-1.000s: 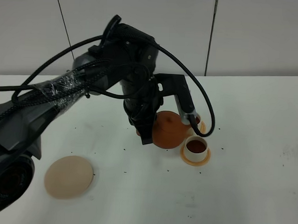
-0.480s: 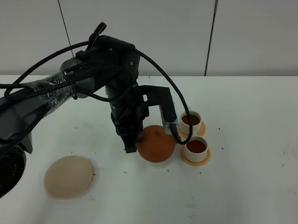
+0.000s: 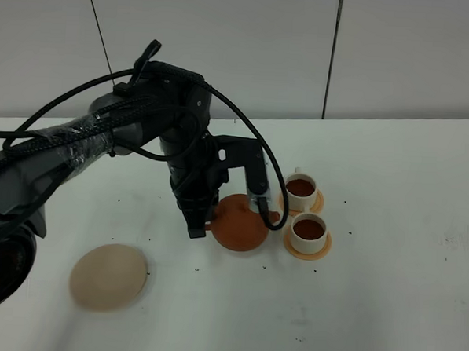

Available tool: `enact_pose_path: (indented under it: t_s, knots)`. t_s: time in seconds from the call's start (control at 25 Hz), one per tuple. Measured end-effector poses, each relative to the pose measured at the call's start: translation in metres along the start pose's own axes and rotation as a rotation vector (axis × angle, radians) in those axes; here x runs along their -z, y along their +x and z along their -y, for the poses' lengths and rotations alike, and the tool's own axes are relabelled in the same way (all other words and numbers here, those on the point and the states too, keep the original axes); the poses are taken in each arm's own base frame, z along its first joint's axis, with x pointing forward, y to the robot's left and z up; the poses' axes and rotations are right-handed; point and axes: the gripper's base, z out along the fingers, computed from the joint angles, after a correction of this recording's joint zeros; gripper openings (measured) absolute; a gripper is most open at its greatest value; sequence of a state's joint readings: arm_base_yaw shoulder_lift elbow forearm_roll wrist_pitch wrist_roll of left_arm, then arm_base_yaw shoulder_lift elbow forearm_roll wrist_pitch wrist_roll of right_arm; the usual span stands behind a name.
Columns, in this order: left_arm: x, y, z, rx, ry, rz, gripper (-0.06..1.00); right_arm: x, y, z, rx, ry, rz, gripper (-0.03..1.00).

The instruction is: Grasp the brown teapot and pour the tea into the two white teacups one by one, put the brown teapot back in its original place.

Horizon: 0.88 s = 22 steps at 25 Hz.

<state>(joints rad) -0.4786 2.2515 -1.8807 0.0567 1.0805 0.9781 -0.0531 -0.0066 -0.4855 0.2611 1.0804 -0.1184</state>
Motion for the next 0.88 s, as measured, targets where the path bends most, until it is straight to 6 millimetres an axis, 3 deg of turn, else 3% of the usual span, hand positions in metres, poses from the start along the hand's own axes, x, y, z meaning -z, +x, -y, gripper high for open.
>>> enact_pose_path:
  t_s: [0.2, 0.88]
  knots:
    - [-0.0006, 0.0097, -0.0043, 0.019, 0.025, 0.010, 0.17, 0.0000, 0.0000, 0.0000, 0.000, 0.000, 0.000, 0.24]
    - [-0.0005, 0.0062, -0.0074, -0.071, -0.004, 0.059, 0.17, 0.0000, 0.0000, 0.0000, 0.000, 0.000, 0.000, 0.24]
